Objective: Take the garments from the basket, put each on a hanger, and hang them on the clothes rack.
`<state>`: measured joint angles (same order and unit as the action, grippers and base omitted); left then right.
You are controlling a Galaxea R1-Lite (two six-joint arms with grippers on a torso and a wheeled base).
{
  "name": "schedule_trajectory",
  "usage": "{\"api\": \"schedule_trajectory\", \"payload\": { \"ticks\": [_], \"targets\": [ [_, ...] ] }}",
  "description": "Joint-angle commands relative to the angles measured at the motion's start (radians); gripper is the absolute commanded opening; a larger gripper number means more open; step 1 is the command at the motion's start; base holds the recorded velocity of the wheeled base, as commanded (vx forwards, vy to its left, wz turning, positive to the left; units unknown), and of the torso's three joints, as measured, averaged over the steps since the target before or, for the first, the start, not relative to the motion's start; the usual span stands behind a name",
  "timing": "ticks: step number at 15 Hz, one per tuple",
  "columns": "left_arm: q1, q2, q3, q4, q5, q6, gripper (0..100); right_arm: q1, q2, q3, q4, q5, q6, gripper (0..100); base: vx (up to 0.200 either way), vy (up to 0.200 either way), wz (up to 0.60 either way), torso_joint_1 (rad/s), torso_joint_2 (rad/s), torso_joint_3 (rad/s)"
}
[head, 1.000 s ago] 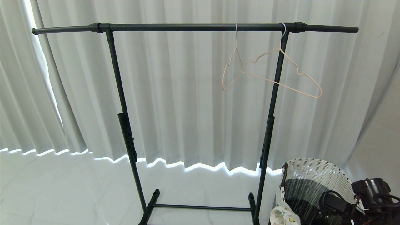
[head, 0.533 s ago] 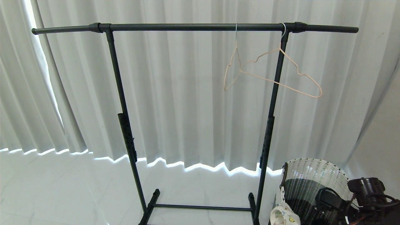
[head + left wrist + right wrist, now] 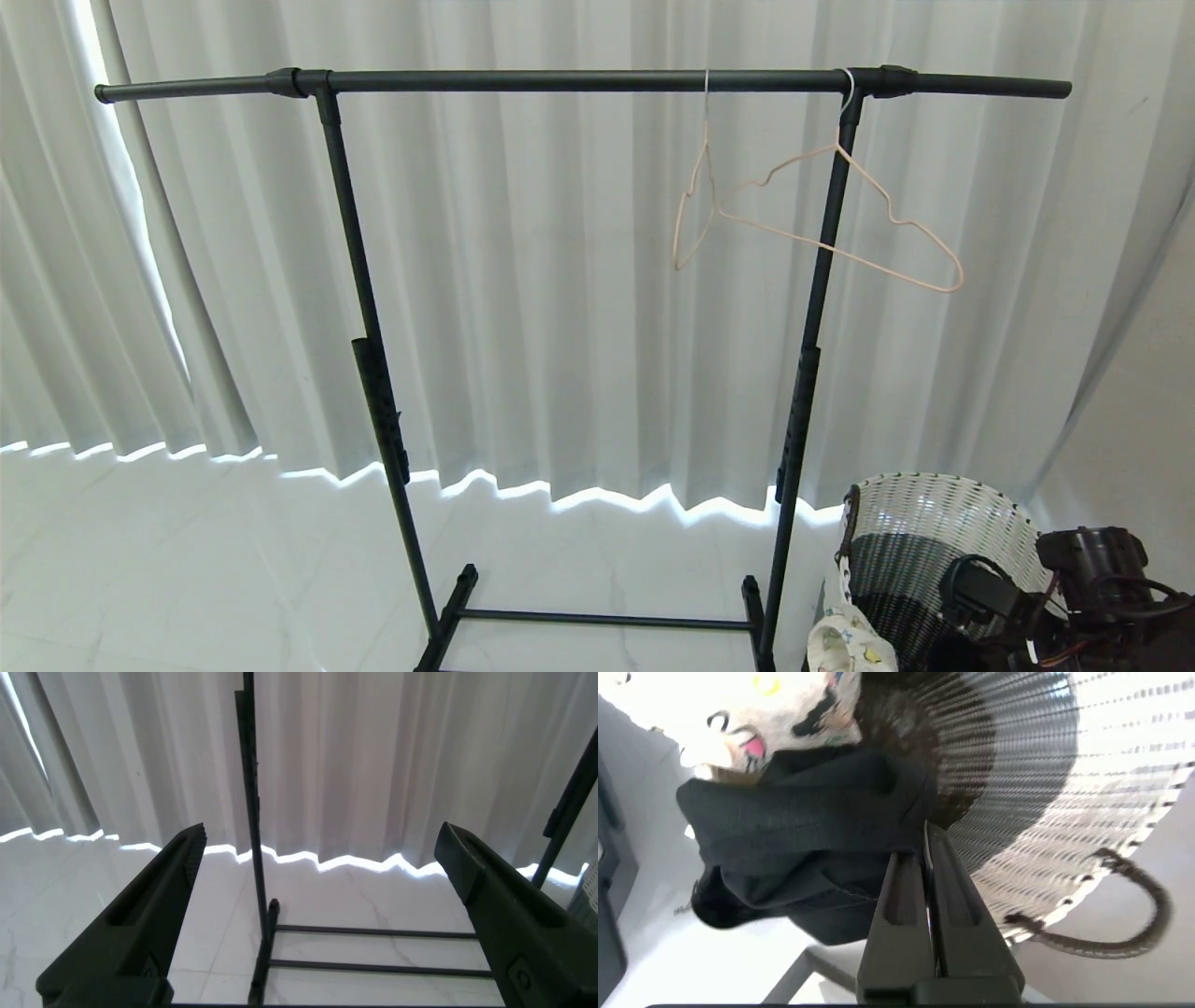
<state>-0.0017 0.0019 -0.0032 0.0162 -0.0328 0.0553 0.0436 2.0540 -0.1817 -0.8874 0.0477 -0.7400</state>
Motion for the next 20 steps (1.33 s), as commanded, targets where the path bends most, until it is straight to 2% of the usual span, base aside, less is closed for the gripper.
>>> {"api": "schedule_trajectory", "payload": {
  "ticks": [1, 7, 10, 13, 14, 16, 17, 18, 20],
  "targets": [
    [0.0, 0.0, 0.0, 0.001, 0.001, 0.0, 100, -0.001, -0.031, 0.005, -0.007, 0.001, 0.001, 0, 0.0, 0.0, 0.0, 0.0, 0.0, 0.0],
    [0.0, 0.0, 0.0, 0.001, 0.001, 0.0, 100, -0.001, -0.442, 0.134, -0.004, -0.002, 0.011, 0, 0.0, 0.0, 0.0, 0.0, 0.0, 0.0],
    [0.0, 0.0, 0.0, -0.001, 0.001, 0.0, 100, -0.001, -0.661, 0.107, 0.058, -0.074, 0.011, 0, 0.0, 0.0, 0.0, 0.0, 0.0, 0.0],
    [0.0, 0.0, 0.0, 0.001, -0.001, 0.006, 100, -0.033, -0.854, -0.067, 0.332, -0.081, 0.039, 0, 0.0, 0.0, 0.0, 0.0, 0.0, 0.0],
    [0.0, 0.0, 0.0, 0.001, -0.001, -0.008, 100, -0.044, -0.956, -0.251, 0.631, -0.08, 0.062, 0, 0.0, 0.0, 0.0, 0.0, 0.0, 0.0],
    [0.0, 0.0, 0.0, 0.001, -0.001, -0.009, 100, -0.036, -1.065, -0.487, 1.055, -0.072, 0.067, 0, 0.0, 0.0, 0.0, 0.0, 0.0, 0.0],
    [0.0, 0.0, 0.0, 0.001, 0.001, -0.009, 100, -0.027, -1.112, -0.565, 1.216, -0.061, 0.067, 0, 0.0, 0.0, 0.0, 0.0, 0.0, 0.0],
    [0.0, 0.001, 0.0, 0.001, -0.001, -0.009, 100, -0.021, -1.147, -0.598, 1.295, -0.057, 0.067, 0, 0.0, 0.0, 0.0, 0.0, 0.0, 0.0],
    [0.0, 0.001, 0.0, 0.001, -0.001, -0.006, 100, -0.018, -1.198, -0.593, 1.322, -0.057, 0.065, 0, -0.1, 0.0, 0.0, 0.001, 0.0, 0.001]
  ]
}}
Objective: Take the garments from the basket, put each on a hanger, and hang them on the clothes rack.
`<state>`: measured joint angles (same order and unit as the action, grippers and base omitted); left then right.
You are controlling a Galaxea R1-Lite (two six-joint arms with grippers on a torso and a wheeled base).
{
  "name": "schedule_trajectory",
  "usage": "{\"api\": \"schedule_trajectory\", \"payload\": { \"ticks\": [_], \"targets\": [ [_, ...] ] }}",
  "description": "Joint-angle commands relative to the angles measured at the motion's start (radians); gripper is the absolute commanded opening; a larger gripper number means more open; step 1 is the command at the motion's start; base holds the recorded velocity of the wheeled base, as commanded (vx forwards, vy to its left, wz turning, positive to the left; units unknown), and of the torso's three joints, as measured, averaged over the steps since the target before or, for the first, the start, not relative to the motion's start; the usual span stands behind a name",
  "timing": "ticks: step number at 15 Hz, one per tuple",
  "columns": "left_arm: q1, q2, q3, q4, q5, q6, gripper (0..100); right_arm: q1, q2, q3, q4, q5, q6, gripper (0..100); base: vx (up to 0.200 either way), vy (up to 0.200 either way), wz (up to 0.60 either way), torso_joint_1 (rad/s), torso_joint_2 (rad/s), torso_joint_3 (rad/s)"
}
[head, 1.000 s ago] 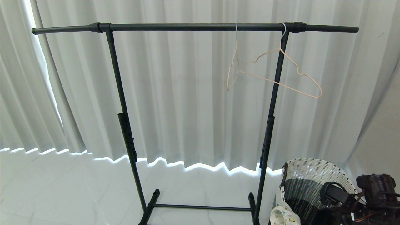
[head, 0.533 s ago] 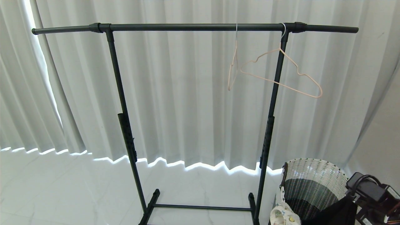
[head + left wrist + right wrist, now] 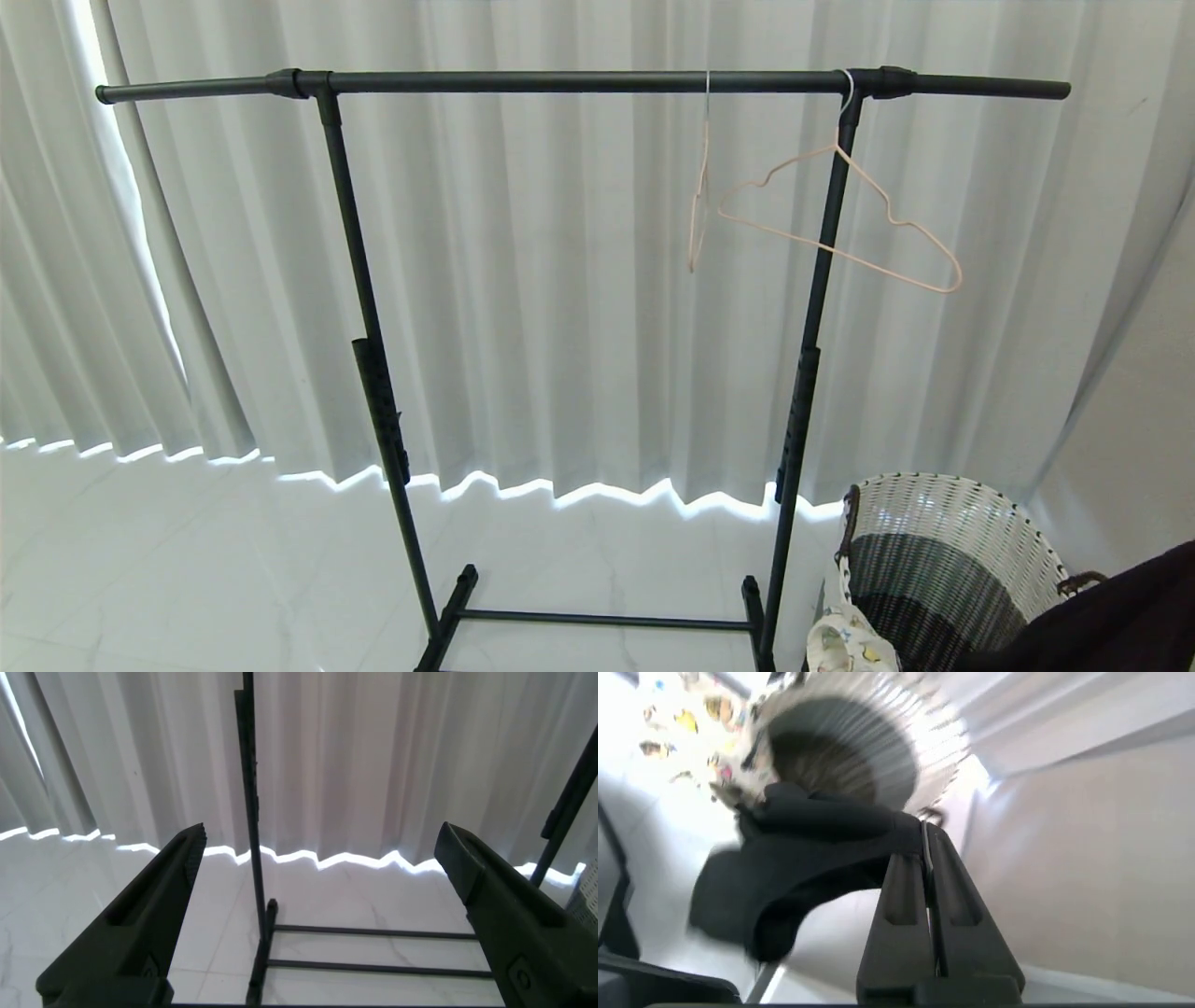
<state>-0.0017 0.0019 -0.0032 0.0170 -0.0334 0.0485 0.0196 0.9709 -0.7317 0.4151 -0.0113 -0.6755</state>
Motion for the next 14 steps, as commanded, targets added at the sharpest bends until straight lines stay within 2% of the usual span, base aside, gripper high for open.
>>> {"api": "schedule_trajectory", "payload": {
  "ticks": [1, 8, 11, 12, 14],
  "targets": [
    [0.0, 0.001, 0.0, 0.0, 0.0, 0.002, 100, 0.007, -0.123, -0.043, 0.034, 0.004, 0.001, 0, -0.2, 0.0, 0.0, 0.002, 0.0, 0.007],
    [0.0, 0.001, 0.0, 0.0, 0.0, 0.002, 100, 0.111, -0.112, -0.041, 0.04, 0.002, -0.002, 0, -0.2, 0.0, 0.0, 0.001, 0.0, 0.0],
    [0.0, 0.001, 0.0, 0.0, 0.0, 0.005, 100, 0.154, -0.078, -0.037, 0.04, 0.004, -0.001, 0, 0.0, 0.0, 0.0, 0.0, 0.0, 0.0],
    [0.0, 0.001, 0.0, -0.002, 0.0, 0.004, 100, 0.204, -0.052, -0.037, 0.04, 0.002, 0.01, 0, 0.0, 0.0, 0.0, 0.0, 0.0, 0.0],
    [0.0, 0.001, 0.0, 0.0, -0.008, 0.062, 100, 0.315, 0.002, -0.037, 0.04, 0.002, 0.07, 0, 0.0, 0.0, 0.0, 0.0, 0.0, 0.0]
  ]
}}
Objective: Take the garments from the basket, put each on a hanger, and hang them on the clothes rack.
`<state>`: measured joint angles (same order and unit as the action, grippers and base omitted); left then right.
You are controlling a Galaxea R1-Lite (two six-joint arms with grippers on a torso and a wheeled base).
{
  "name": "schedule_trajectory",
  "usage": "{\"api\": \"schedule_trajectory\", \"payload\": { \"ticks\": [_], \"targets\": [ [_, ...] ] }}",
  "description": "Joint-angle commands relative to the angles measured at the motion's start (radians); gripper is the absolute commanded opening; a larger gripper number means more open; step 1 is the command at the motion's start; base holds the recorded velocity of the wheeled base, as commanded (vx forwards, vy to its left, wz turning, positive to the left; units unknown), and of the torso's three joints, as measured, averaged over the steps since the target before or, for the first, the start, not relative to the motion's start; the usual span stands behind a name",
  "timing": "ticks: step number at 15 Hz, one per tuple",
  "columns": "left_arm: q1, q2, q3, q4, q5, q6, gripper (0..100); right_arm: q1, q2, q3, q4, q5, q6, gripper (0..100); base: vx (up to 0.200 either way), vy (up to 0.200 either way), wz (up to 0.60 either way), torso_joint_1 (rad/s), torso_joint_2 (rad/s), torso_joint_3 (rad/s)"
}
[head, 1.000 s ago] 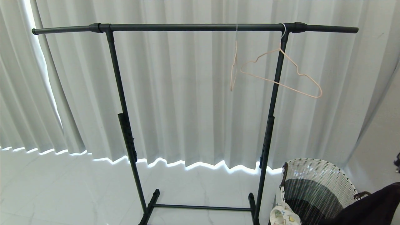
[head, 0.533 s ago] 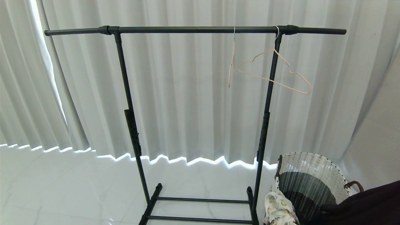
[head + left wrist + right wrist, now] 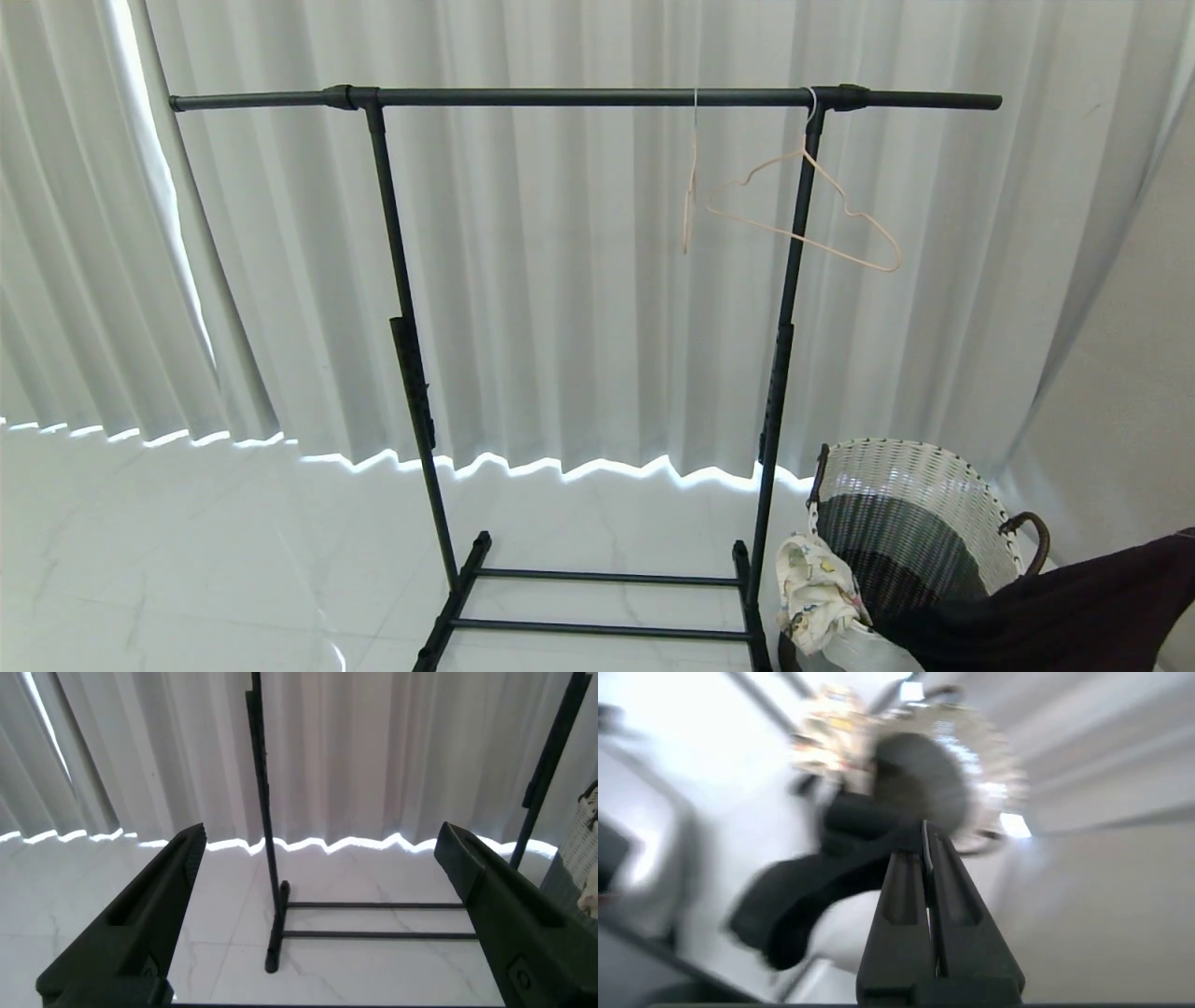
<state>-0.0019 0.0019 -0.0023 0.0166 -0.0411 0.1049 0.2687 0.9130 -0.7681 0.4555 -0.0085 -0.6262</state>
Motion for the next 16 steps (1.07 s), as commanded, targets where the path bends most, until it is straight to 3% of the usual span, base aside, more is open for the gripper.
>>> {"api": "schedule_trajectory", "payload": {
  "ticks": [1, 3, 4, 6, 11, 13, 14, 15, 16],
  "targets": [
    [0.0, 0.001, -0.001, 0.0, -0.003, -0.001, 100, 0.126, 0.099, 0.001, 0.0, -0.001, 0.086, 0, 0.0, 0.0, 0.0, 0.0, 0.0, 0.0],
    [0.002, 0.0, -0.001, 0.0, -0.003, 0.002, 100, 0.207, 0.156, 0.0, 0.0, -0.005, 0.166, 0, 0.0, 0.0, 0.0, 0.0, 0.0, 0.0],
    [0.0, 0.0, -0.001, 0.0, -0.003, 0.002, 100, 0.288, 0.204, -0.008, -0.001, -0.008, 0.195, 0, 0.0, 0.0, 0.0, 0.0, 0.0, 0.0],
    [0.0, 0.0, 0.001, 0.0, -0.003, 0.001, 100, 0.356, 0.247, -0.008, -0.008, -0.01, 0.195, 0, 0.0, 0.0, 0.0, 0.0, 0.0, 0.0],
    [0.0, 0.0, -0.005, -0.009, -0.026, -0.002, 100, 0.409, 0.303, -0.04, -0.063, -0.021, 0.197, 0, 0.0, 0.0, 0.0, 0.0, 0.0, 0.0],
    [-0.032, 0.155, -0.228, -0.017, -0.197, -0.068, 100, 0.412, 0.316, -0.071, -0.064, -0.019, 0.197, 0, 0.0, 0.0, 0.0, 0.0, 0.0, 0.0],
    [-0.04, 0.242, -0.311, -0.023, -0.2, -0.093, 100, 0.414, 0.323, -0.082, -0.064, -0.019, 0.197, 0, 0.0, 0.0, 0.0, 0.0, 0.0, 0.0],
    [-0.043, 0.454, -0.487, -0.027, -0.212, -0.105, 100, 0.42, 0.334, -0.114, -0.066, -0.019, 0.198, 0, 0.0, 0.0, 0.0, 0.0, 0.0, 0.0],
    [-0.046, 0.584, -0.567, -0.027, -0.221, -0.106, 100, 0.42, 0.342, -0.137, -0.064, -0.019, 0.2, 0, 0.0, 0.0, 0.0, 0.0, 0.0, 0.0]
  ]
}}
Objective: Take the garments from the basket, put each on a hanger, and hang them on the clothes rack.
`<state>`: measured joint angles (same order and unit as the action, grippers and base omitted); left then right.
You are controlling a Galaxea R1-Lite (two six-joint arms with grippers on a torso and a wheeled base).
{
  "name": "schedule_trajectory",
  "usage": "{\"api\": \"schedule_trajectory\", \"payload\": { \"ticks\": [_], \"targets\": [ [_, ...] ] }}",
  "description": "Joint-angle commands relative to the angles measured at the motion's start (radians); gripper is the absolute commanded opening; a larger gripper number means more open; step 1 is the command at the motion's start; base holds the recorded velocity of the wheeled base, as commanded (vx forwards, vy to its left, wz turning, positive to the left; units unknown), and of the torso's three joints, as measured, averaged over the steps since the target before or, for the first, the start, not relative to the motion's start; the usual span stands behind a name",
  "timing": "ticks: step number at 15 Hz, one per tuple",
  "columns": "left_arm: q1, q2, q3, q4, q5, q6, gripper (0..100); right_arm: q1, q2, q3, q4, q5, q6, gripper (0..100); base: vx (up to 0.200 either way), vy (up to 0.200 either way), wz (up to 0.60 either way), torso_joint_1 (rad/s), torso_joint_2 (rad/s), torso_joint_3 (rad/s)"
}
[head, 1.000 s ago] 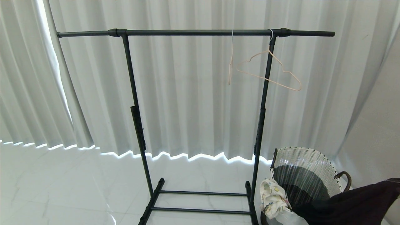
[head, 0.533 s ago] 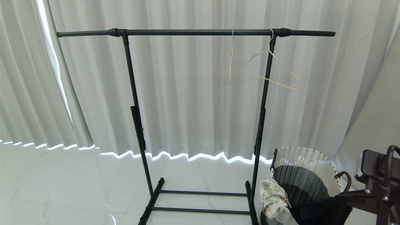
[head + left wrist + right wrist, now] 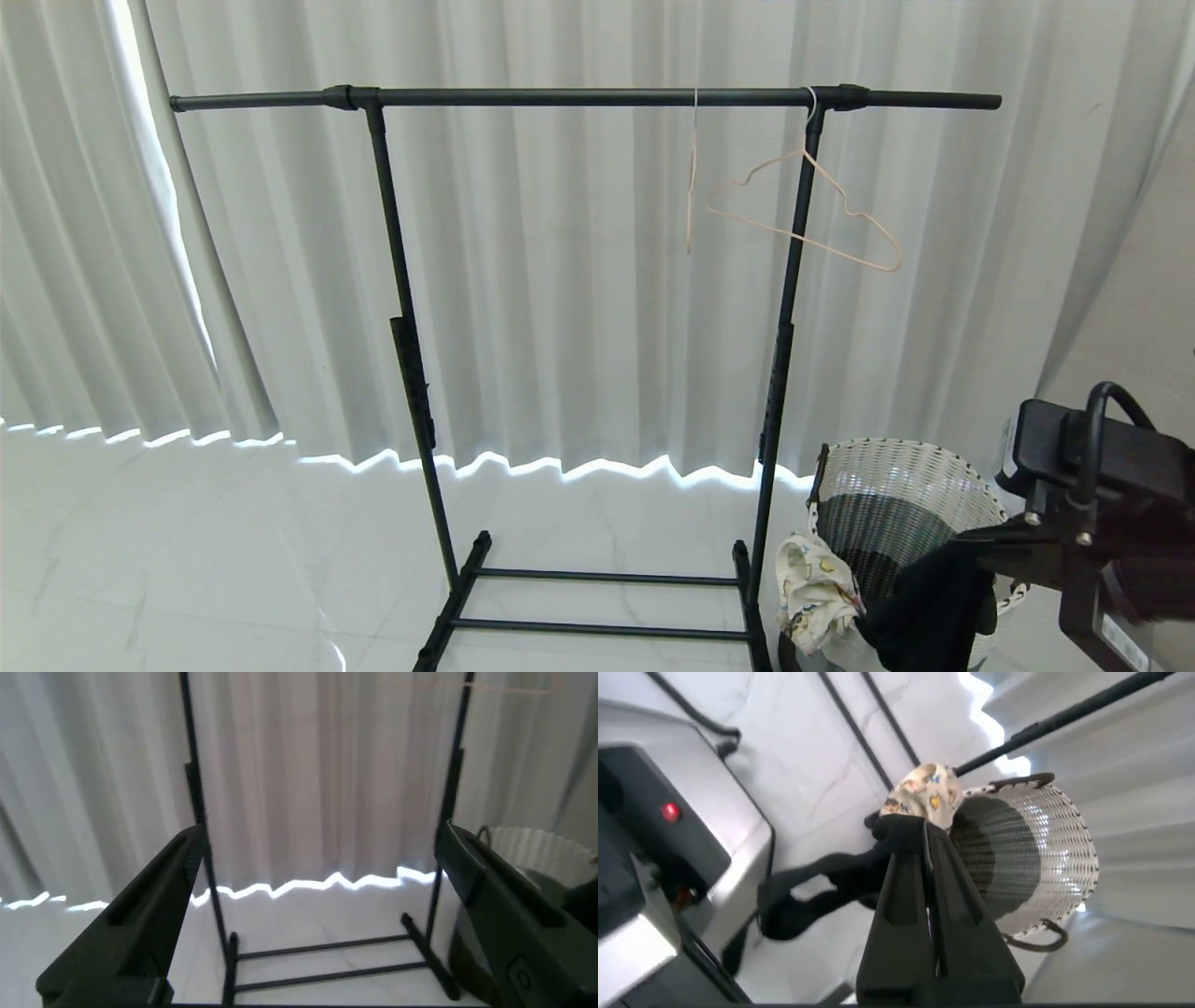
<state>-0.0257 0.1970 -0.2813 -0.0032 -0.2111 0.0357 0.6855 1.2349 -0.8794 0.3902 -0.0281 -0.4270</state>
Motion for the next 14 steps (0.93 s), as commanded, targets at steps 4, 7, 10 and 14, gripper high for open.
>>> {"api": "schedule_trajectory", "payload": {
  "ticks": [4, 7, 10, 14],
  "targets": [
    [-0.181, 0.676, -0.242, -0.006, -0.194, -0.017, 100, 0.042, 0.072, -0.118, 0.006, -0.007, 0.102, 0, 0.0, 0.0, 0.0, 0.0, 0.0, 0.0],
    [-0.201, 0.937, -0.368, -0.009, -0.195, -0.025, 100, 0.12, 0.126, -0.165, 0.002, -0.03, 0.209, 0, 0.0, 0.0, 0.0, 0.0, 0.0, 0.0],
    [-0.223, 1.148, -0.513, -0.011, -0.192, -0.022, 100, 0.184, 0.199, -0.234, -0.004, -0.035, 0.333, 0, 0.0, 0.0, 0.0, 0.0, 0.0, 0.0],
    [-0.424, 1.194, -0.555, -0.011, -0.188, -0.046, 100, 0.256, 0.279, -0.263, -0.154, -0.047, 0.488, 0, 0.0, 0.0, 0.0, 0.0, 0.0, 0.0]
  ]
}}
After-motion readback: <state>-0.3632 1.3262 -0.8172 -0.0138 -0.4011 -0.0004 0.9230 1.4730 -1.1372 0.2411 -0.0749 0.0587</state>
